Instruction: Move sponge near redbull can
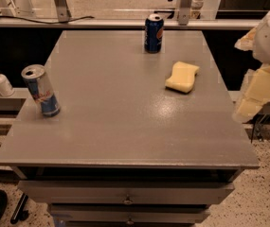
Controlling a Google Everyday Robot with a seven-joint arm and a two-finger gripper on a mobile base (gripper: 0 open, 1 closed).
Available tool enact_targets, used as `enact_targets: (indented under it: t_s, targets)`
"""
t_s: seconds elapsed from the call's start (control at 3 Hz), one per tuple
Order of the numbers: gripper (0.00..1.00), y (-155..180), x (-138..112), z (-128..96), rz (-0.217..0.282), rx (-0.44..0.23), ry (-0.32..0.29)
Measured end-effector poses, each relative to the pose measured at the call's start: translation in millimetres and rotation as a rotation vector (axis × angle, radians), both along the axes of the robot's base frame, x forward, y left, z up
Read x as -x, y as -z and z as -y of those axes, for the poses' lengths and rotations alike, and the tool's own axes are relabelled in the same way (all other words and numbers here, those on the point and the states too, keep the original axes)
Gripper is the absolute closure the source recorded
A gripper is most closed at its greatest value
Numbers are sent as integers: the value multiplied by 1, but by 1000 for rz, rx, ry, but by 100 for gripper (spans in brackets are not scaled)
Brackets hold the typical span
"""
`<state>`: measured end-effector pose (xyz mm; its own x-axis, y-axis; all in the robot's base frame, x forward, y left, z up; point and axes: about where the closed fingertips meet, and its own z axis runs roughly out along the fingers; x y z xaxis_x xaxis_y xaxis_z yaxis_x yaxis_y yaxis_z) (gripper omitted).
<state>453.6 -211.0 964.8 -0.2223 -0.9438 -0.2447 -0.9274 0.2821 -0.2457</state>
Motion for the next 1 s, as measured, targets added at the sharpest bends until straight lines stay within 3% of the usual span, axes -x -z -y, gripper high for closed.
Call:
enact_targets:
  t_s: [0.67, 1.0]
  targets:
    - [0, 40, -57, -3, 30, -130, 53]
    - [0, 60, -89, 3, 27, -224, 123]
